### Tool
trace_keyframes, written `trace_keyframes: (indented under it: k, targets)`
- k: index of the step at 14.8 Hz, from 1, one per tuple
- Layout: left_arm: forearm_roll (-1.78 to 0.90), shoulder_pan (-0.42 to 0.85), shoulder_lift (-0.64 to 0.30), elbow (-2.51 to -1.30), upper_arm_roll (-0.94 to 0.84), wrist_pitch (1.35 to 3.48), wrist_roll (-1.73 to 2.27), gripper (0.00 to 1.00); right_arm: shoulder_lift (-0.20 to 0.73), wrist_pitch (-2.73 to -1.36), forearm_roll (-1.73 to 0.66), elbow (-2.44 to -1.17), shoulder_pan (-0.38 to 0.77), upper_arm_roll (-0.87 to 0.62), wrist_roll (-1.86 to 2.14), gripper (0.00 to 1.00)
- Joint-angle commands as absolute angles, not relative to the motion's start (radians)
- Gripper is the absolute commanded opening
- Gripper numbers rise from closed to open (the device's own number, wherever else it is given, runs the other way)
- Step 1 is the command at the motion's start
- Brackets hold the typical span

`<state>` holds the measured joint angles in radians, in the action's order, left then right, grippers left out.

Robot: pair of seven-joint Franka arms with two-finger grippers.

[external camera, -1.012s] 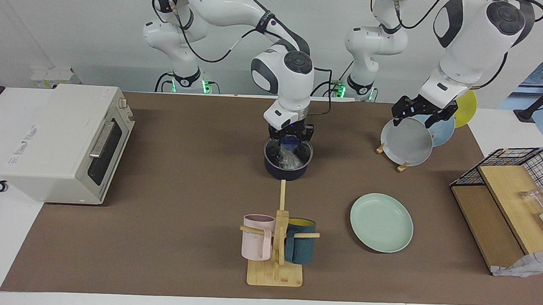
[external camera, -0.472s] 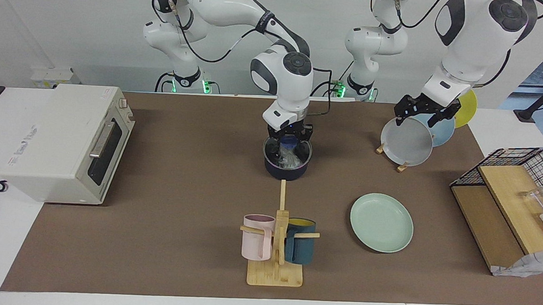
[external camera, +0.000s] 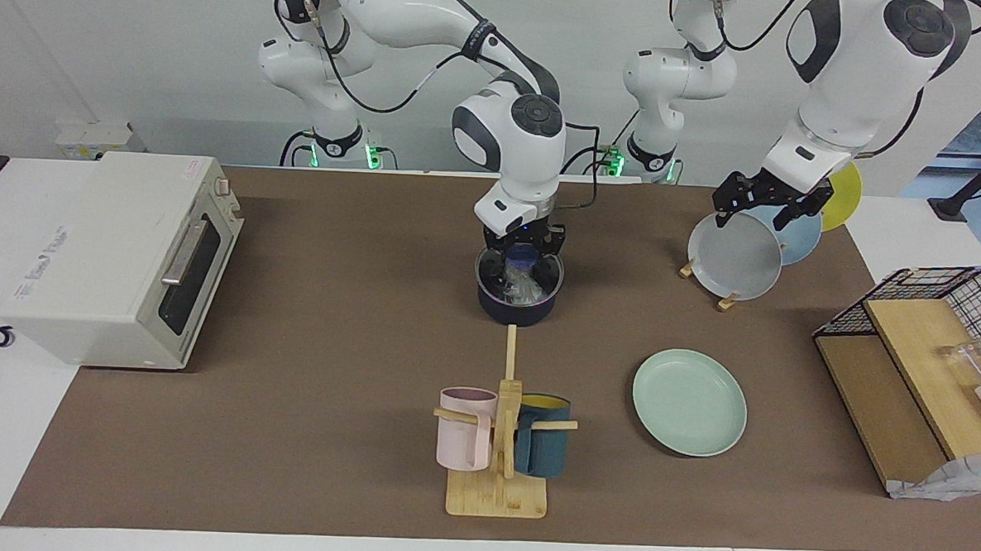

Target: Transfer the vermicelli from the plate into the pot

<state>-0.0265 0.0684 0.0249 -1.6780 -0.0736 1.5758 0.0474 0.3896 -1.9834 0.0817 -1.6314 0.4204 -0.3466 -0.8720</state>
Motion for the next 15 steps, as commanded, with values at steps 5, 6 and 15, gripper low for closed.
trace_keyframes:
  k: [5,6,15]
  targets:
    - [-0.014,0.055,0.046,-1.692,-0.081,1.582,0.044,1.00,0.354,-1.985,0.078,-1.637,0.384,-0.354,-0.859,1.00]
    - [-0.014,0.055,0.046,-1.690,-0.081,1.582,0.044,1.00,0.345,-1.985,0.080,-1.637,0.368,-0.351,-0.856,1.00]
    - [-0.014,0.055,0.046,-1.690,-0.081,1.582,0.044,1.00,0.183,-1.732,0.057,-1.557,0.249,-0.100,-0.404,1.00]
